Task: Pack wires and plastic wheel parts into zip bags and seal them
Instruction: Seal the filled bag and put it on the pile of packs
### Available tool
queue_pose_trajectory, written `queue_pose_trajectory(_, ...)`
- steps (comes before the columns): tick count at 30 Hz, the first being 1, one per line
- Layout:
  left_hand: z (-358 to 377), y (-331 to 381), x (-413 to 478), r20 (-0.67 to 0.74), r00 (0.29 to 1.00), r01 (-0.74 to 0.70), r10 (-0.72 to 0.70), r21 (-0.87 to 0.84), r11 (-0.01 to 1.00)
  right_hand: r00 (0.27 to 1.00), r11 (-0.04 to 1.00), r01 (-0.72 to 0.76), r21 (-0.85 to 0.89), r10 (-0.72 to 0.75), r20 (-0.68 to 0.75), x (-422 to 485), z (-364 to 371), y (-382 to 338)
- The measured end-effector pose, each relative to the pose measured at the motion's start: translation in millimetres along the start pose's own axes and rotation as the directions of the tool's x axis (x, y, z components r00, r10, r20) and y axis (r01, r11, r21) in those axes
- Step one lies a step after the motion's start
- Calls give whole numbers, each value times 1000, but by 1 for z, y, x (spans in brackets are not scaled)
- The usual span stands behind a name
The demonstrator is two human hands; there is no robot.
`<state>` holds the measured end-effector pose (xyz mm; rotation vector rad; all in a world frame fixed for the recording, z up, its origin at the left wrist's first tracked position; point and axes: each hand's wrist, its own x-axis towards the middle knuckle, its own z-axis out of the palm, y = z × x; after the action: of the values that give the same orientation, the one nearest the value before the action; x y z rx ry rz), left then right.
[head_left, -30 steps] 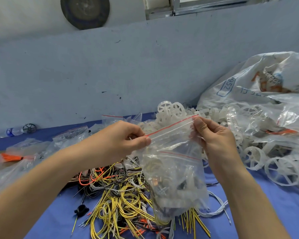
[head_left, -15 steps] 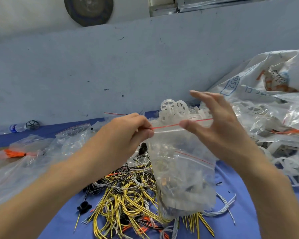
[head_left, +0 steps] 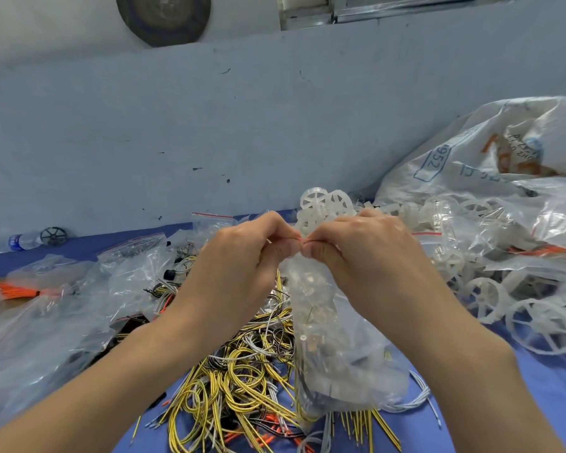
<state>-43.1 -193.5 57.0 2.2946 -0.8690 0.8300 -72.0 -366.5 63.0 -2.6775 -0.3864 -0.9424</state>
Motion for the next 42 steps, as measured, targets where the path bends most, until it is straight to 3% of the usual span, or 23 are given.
queue_pose_trajectory(14,-19,-40,-9,-52,979,189,-197,-119,975,992,994,-94,58,99,-84,-8,-9,43)
queue_pose_trajectory(19,-25,-51,-13,-42,972,223,-231,-152,963,985,970,-92,224,122,-126,-10,-11,53)
queue_pose_trajectory(23,-27,-47,-5,24,974,225,-224,-116,967,969,872,-62,485,169,-180,-9,-6,52)
queue_pose_trajectory(26,-19,-20,23,204,978,47,-51,25,999,971,733,-64,677,201,-127,-7,1,48)
queue_pose_trajectory(29,0,14,55,480,877,-19,19,-4,1000,968,634,-76,770,232,-95,-6,7,46)
queue_pose_trajectory(31,10,28,72,576,816,-48,49,-17,999,963,568,-87,818,259,-78,-7,10,51)
queue_pose_trajectory(36,15,34,89,649,759,2,53,-84,996,945,508,-124,852,321,-54,-11,11,64)
queue_pose_trajectory(42,15,19,64,520,853,-50,47,-7,999,936,495,-137,858,348,-51,-9,10,64)
